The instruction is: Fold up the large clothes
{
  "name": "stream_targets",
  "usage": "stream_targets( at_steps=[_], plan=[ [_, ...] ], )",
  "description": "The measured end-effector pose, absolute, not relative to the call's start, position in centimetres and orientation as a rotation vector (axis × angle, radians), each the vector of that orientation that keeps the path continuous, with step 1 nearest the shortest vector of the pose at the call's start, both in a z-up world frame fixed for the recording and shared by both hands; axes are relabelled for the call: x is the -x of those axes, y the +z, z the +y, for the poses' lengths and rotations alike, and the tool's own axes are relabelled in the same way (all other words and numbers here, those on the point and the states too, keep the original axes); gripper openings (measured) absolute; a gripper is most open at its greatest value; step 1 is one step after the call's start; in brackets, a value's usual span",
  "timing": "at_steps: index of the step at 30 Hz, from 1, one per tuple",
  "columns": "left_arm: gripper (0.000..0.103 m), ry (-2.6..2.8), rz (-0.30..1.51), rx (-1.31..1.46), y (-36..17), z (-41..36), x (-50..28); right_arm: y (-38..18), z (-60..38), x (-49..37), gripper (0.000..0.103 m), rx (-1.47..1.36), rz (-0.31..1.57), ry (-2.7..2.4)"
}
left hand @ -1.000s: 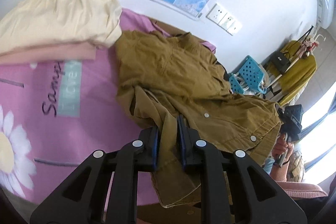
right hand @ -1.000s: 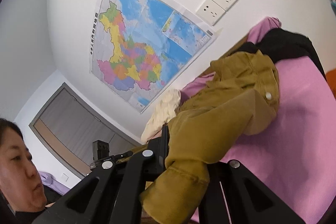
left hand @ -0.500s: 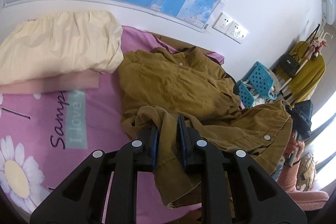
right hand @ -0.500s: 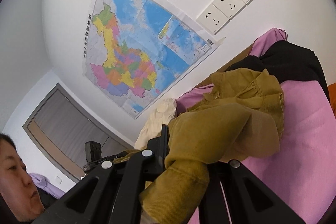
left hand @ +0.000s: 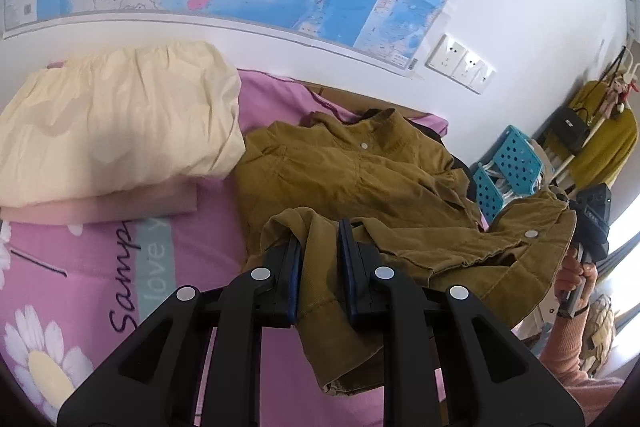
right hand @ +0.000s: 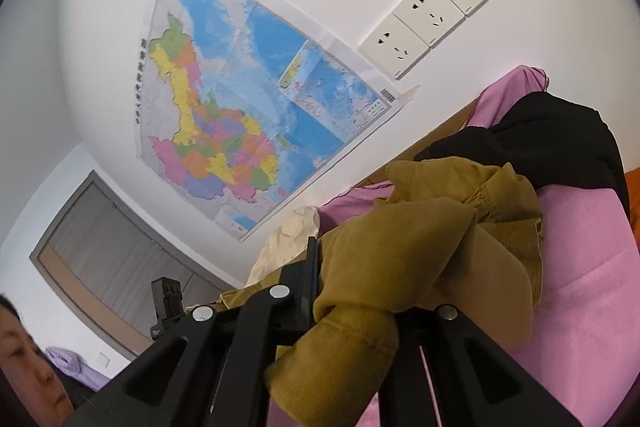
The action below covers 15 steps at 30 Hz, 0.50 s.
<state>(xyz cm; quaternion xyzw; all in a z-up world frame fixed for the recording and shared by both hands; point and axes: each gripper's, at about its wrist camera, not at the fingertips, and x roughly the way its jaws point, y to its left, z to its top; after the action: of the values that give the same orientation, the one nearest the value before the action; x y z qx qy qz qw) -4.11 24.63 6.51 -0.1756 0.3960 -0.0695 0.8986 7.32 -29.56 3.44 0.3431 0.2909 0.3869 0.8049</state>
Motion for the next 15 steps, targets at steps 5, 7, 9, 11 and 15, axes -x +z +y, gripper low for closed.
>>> stream_targets(
  at_steps=[5,7,9,11,15],
  plan=[
    [0.017,-0.136,0.826,0.345,6.6,24.7,1.9,3.6,-29.4,-9.8,0.006,-0.743,0.638,0.795],
    [0.017,-0.127,0.834,0.347,6.5,24.9,0.9,3.6,-29.2,-10.6,0.006,-0.744,0.645,0.79],
    [0.017,-0.121,0.837,0.343,6.4,24.9,0.1,3.5,-29.2,-11.5,0.006,-0.75,0.654,0.782],
    [0.017,-0.109,0.84,0.333,6.4,24.7,-0.5,3.4,-29.2,-12.3,0.006,-0.749,0.661,0.776],
    [0.017,-0.086,0.838,0.296,6.2,24.2,-1.4,2.9,-29.2,-13.6,0.006,-0.755,0.678,0.762]
  ],
)
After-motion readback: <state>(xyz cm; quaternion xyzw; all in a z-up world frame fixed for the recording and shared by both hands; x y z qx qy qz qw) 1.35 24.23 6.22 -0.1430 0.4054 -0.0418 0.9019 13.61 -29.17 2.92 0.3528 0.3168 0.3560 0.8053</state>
